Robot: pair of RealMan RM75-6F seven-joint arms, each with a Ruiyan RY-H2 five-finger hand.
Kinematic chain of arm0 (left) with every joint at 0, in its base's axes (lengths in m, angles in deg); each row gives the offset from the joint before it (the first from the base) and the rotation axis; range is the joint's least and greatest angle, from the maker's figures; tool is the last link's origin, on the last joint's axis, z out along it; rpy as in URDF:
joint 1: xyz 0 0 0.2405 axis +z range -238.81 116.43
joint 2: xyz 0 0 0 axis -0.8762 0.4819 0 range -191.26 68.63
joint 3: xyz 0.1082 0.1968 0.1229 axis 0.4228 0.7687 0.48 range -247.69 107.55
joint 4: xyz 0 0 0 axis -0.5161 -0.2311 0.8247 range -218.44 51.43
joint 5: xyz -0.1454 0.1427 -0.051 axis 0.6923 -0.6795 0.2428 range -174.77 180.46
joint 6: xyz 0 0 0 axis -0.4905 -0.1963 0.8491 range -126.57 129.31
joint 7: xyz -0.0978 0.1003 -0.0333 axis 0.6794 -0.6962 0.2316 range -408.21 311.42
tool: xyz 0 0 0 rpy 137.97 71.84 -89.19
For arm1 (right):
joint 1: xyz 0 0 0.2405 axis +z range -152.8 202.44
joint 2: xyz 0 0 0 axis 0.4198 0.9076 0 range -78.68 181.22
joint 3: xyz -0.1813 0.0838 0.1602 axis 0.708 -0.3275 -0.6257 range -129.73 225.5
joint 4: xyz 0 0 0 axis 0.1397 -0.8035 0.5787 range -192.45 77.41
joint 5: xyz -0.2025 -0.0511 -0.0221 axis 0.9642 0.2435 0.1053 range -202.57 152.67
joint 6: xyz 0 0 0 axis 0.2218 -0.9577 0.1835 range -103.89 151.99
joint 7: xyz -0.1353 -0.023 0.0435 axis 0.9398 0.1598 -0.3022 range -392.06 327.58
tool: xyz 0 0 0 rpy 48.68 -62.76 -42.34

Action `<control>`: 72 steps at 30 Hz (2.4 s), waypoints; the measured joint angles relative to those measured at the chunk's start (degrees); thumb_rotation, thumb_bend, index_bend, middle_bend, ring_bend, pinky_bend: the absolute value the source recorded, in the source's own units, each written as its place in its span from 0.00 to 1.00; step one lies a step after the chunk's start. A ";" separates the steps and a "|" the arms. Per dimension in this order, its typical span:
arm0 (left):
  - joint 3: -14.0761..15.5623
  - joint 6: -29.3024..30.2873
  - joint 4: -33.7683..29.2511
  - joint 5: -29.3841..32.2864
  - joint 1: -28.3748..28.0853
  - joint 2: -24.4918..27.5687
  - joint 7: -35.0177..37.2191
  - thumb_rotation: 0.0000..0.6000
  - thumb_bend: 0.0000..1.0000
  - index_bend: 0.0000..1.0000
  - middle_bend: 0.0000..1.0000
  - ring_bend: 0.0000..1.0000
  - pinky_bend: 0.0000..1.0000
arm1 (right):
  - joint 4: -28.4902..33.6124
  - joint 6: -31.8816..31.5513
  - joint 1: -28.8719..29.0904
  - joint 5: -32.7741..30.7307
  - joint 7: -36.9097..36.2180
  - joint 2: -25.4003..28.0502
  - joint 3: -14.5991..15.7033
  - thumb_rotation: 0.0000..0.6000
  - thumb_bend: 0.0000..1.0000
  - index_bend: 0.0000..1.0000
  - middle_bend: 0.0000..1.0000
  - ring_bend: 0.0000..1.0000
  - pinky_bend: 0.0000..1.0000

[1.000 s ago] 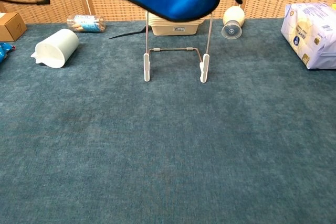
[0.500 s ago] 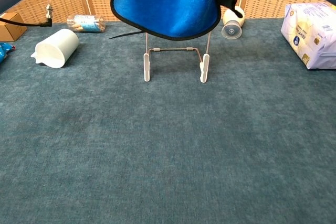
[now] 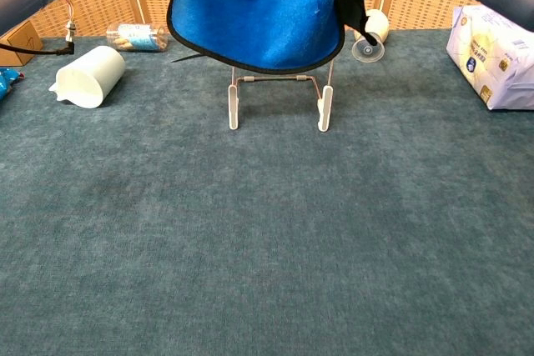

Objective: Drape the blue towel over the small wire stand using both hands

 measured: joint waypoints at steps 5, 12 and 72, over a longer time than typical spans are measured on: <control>0.40 -0.05 1.10 -0.10 0.23 -0.60 0.52 1.00 0.57 0.79 0.45 0.34 0.15 | -1.11 0.25 0.08 0.00 -0.38 -0.72 0.33 1.00 0.48 0.91 0.49 0.38 0.46; 1.01 -0.15 2.07 -0.31 0.57 -1.62 1.13 1.00 0.57 0.79 0.45 0.34 0.15 | -2.97 0.67 -0.07 0.08 -1.45 -1.78 0.90 1.00 0.48 0.91 0.49 0.38 0.46; 0.49 -1.25 5.01 -0.65 -1.45 -4.59 1.29 1.00 0.56 0.79 0.45 0.34 0.14 | -5.06 0.96 -1.29 0.13 -2.67 -1.93 1.09 1.00 0.48 0.89 0.48 0.38 0.46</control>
